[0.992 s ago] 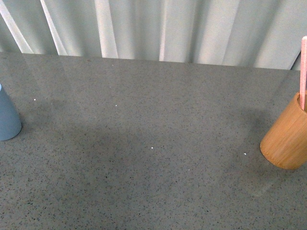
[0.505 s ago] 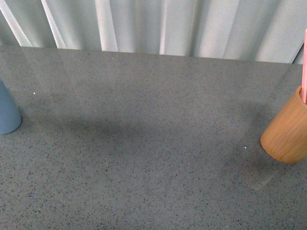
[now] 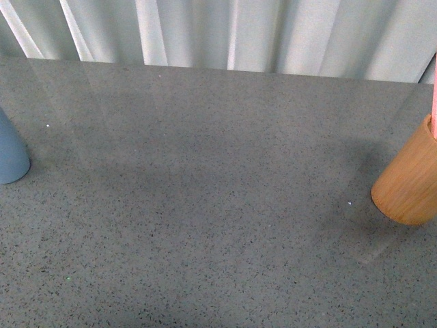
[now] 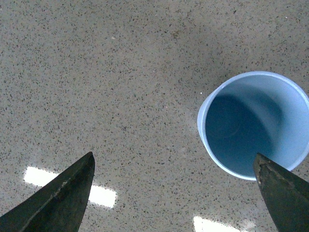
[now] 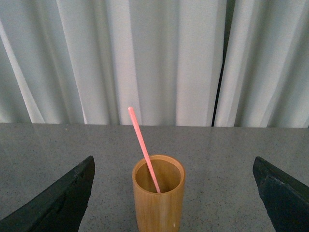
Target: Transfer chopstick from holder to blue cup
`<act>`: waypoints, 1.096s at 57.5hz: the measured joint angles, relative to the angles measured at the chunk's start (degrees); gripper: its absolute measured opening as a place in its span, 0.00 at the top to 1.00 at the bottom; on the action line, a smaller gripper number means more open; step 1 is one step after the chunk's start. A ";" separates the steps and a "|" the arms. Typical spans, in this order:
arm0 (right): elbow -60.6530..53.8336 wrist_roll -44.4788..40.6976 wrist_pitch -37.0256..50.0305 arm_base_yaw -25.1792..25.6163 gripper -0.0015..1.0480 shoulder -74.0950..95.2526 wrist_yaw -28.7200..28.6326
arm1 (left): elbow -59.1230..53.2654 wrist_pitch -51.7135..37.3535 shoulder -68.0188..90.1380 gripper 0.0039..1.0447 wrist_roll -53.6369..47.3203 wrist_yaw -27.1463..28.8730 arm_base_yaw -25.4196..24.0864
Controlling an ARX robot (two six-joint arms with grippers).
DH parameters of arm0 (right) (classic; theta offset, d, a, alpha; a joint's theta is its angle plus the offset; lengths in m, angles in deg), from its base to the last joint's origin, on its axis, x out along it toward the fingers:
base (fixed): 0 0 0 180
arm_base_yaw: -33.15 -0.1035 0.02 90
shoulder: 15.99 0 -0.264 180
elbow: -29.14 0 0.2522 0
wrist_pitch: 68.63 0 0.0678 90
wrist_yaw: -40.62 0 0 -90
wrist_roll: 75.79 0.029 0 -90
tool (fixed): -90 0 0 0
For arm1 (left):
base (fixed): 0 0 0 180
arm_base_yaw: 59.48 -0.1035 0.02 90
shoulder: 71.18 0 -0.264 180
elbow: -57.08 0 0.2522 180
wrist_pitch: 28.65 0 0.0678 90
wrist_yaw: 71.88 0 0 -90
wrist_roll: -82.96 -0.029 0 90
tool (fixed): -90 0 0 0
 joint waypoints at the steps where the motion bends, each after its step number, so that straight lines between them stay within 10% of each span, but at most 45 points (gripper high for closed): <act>1: 0.00 0.00 0.00 0.00 0.10 0.00 0.00 | 0.11 0.00 0.15 0.06 0.00 0.00 0.04; 63: 0.00 0.00 0.00 0.00 0.10 0.00 0.00 | 7.82 -1.05 13.55 0.06 3.21 4.92 3.87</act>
